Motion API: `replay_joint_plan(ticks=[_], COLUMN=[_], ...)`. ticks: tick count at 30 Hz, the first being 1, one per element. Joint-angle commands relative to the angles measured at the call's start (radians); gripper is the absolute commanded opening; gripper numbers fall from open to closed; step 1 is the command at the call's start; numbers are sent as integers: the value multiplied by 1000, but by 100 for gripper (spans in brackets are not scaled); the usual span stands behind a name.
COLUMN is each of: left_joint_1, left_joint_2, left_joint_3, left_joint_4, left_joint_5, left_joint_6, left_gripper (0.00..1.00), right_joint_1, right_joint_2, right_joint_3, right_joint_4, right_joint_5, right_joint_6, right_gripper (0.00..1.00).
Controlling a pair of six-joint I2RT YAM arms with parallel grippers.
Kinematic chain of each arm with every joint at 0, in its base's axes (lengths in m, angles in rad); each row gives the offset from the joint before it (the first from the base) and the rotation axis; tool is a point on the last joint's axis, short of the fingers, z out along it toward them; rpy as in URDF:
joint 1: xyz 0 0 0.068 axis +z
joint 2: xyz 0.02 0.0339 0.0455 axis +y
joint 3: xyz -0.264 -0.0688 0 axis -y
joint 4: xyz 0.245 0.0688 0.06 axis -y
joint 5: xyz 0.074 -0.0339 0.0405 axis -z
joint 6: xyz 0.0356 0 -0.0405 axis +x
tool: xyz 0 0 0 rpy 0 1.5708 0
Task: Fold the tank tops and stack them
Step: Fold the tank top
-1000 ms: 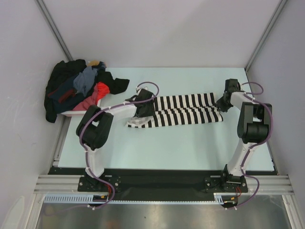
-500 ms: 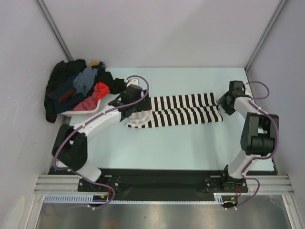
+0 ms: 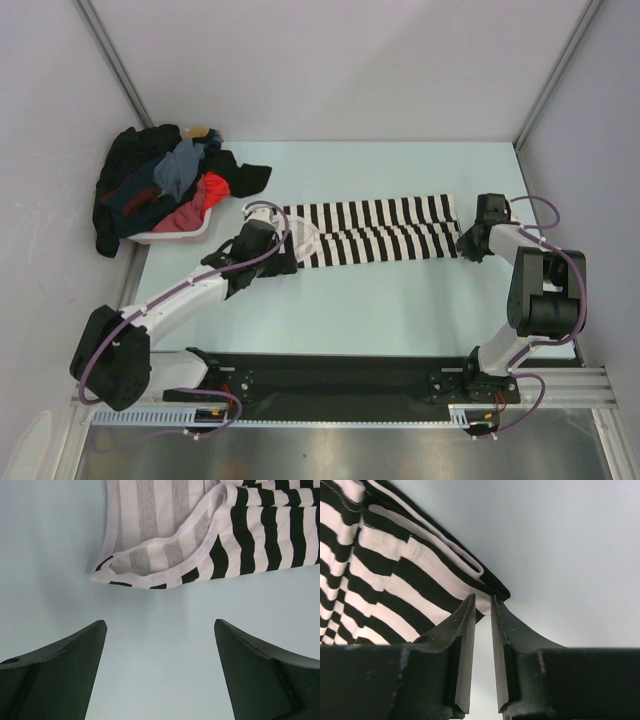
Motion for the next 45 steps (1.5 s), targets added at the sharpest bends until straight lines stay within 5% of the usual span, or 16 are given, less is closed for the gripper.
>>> replay_joint_plan(ticks=[1,10,18,20,23,33,45], left_joint_1=[44,217,235,235,235,216,214], left_joint_2=[-59,-132,-98,-99,-112,-141,-24], left_joint_3=[-24,-22,-4,-27,-59,-257,-151], left_joint_4=[39,14,33,57,97,266,215], left_joint_5=[42,90,113,129,154,263,252], left_joint_6=[-11,33,16,5,-11,-156,-97], left_gripper=[95,95,95,94,94,88,82], right_joint_1=[25,169,544,557,511,125,-67], right_joint_2=[12,-130,-443,-486,-549,-457,-157], right_joint_3=[3,-118,-311,-305,-270,-143,-72], right_joint_4=[-14,-254,-434,-458,-453,-199,51], right_joint_5=[59,142,93,131,213,61,-75], right_joint_6=[27,142,407,397,307,32,16], right_gripper=[23,25,26,31,45,58,54])
